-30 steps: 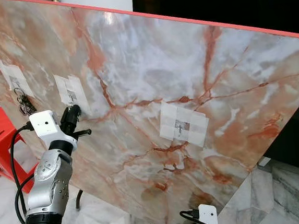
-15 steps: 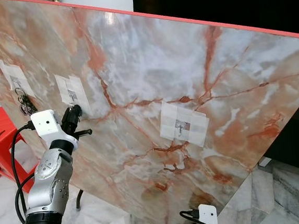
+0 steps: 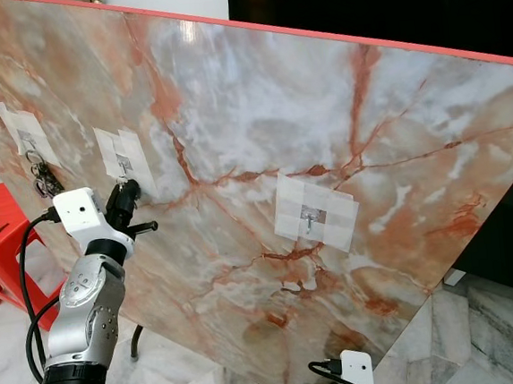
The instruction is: Hang keys on a hook
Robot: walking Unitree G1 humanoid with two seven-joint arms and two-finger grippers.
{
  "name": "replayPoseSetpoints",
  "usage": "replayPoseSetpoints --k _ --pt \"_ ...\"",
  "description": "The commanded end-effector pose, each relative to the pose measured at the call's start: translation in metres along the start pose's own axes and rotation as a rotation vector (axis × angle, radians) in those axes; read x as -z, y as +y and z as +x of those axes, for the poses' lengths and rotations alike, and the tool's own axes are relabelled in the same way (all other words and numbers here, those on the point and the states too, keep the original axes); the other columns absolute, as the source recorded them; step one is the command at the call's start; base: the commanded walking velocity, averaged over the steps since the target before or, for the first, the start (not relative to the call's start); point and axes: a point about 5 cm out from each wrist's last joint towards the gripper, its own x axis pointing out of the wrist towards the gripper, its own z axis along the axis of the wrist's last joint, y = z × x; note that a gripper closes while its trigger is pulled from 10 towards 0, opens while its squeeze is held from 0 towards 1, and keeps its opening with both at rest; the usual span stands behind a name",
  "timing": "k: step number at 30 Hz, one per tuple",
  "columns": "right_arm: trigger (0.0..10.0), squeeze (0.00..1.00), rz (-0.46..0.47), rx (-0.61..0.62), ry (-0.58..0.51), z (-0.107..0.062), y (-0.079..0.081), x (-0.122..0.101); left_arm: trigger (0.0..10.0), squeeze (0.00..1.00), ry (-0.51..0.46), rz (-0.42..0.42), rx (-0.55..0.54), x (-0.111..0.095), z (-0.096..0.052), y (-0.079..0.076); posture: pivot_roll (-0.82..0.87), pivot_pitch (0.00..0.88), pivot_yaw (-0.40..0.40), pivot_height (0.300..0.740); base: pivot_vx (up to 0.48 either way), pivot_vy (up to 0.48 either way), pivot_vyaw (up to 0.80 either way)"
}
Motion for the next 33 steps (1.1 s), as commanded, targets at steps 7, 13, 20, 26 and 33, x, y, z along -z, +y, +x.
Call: replayPoseSetpoints --k 7,13,20,26,33 --pt "10.0 0.0 -0.001 0.004 -0.004 0.0 0.0 -0.001 10.0 1.0 0.011 0.001 0.04 -0.001 0.004 -0.011 0.06 0.0 -0.088 0.74 0.0 0.0 0.0" --pt "10.0 0.0 0.0 0.004 -0.005 0.0 0.0 -0.001 10.0 1.0 0.009 0.0 0.042 -0.001 0.004 -0.011 0.06 0.0 -0.088 0.74 0.0 0.0 0.0" --pt "10.0 0.0 -0.001 0.004 -0.005 0.0 0.0 -0.001 10.0 1.0 0.005 0.003 0.045 -0.002 0.002 -0.011 0.07 0.0 -0.088 0.74 0.0 0.0 0.0" --pt "10.0 0.0 0.0 0.004 -0.005 0.0 0.0 -0.001 10.0 1.0 0.001 0.0 0.083 -0.001 -0.004 -0.015 0.06 0.0 -0.086 0.74 0.0 0.0 0.0" --pt "10.0 0.0 0.0 0.004 -0.003 0.0 0.0 -0.001 10.0 1.0 0.004 -0.016 0.139 0.0 -0.021 -0.015 0.07 0.0 -0.085 0.74 0.0 0.0 0.0"
